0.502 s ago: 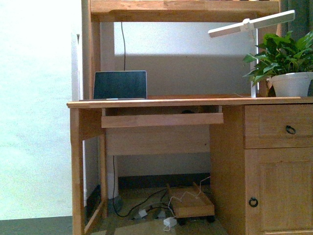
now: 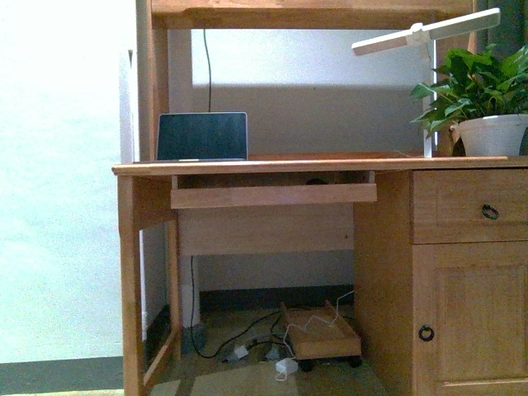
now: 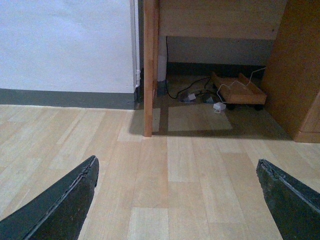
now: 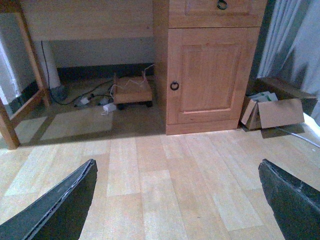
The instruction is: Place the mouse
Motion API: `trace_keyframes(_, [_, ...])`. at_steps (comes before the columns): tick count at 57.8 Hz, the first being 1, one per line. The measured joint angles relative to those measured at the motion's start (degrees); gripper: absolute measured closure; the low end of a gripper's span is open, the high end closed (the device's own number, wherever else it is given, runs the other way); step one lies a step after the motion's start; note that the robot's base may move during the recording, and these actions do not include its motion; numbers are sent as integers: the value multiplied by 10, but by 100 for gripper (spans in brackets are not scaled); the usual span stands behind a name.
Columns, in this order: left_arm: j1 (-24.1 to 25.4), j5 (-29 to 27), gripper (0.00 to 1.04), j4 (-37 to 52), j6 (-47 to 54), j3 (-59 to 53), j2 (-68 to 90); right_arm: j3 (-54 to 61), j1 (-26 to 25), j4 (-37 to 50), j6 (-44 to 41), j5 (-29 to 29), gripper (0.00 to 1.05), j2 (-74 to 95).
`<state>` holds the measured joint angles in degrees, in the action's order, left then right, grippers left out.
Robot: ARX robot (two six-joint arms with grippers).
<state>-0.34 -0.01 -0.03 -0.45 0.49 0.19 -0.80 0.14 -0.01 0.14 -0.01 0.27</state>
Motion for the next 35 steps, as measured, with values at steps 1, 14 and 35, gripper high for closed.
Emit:
trace_keyframes(1, [0,0,8,0,0,0,0,0,0,0,0,0,7,0])
trace_keyframes(14, [0,0,8,0,0,0,0,0,0,0,0,0,7,0])
trace_keyframes(35, [0,0,8,0,0,0,0,0,0,0,0,0,7,0])
